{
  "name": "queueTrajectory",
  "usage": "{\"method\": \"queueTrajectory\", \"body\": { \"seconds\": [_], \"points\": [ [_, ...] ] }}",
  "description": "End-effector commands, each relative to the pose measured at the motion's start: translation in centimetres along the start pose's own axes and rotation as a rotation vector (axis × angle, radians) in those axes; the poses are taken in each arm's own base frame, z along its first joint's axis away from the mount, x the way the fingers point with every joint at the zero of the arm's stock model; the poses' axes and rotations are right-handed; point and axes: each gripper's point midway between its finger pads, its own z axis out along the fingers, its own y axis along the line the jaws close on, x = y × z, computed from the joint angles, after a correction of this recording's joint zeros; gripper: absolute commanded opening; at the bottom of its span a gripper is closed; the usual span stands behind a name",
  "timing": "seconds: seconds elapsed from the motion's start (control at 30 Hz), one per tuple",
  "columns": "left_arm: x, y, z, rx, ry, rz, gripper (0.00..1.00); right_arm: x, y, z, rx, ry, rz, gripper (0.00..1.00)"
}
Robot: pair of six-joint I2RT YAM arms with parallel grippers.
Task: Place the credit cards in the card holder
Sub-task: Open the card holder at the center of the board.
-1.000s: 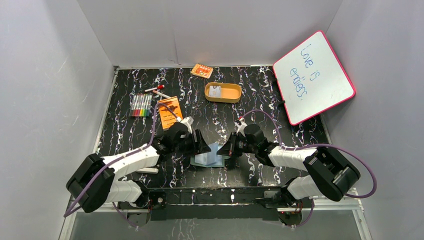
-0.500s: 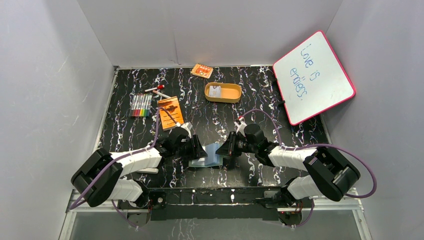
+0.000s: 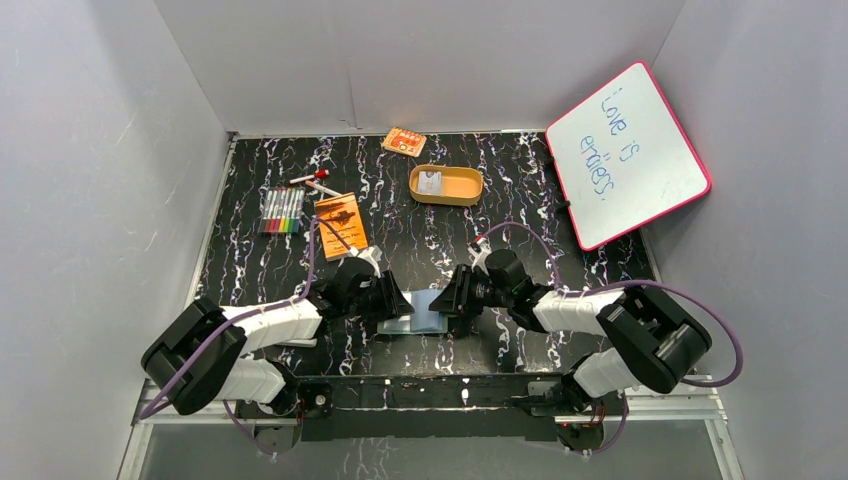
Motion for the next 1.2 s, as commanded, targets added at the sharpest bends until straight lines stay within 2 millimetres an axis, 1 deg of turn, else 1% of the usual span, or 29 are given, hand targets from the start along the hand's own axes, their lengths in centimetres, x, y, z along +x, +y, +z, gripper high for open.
{"method": "queueTrajectory", "body": {
  "seconds": [0.0,0.13,0.33,0.5,0.6,0.73,1.0,1.17],
  "points": [
    [1.7,2.7,0.0,-0.088,0.043,-0.01,0.41,-0.1,0.8,0.3,-0.046,0.0,-0.007,0.45],
    [1.8,2.8,0.1,-0.09,0.044,-0.009,0.41,0.0,1.4,0.6,-0.08,0.015,-0.005,0.44],
    [1.8,3.0,0.1,-0.1,0.047,-0.012,0.4,-0.5,3.0,0.4,-0.164,-0.005,-0.024,0.34],
    [1.9,3.1,0.1,-0.105,0.049,-0.008,0.4,-0.8,4.0,0.2,-0.209,-0.015,-0.042,0.31],
    [1.8,3.0,0.1,-0.105,0.049,-0.007,0.39,-0.8,4.2,0.3,-0.216,-0.012,-0.046,0.28],
    [1.8,3.1,0.1,-0.108,0.049,-0.004,0.39,-0.7,3.8,0.7,-0.199,0.004,-0.042,0.24],
    [1.7,3.1,0.0,-0.112,0.043,-0.004,0.39,-0.4,2.6,1.3,-0.142,0.026,-0.029,0.24],
    [1.8,3.3,0.0,-0.117,0.044,-0.007,0.39,-0.5,2.6,1.1,-0.144,0.016,-0.031,0.13]
  ]
}}
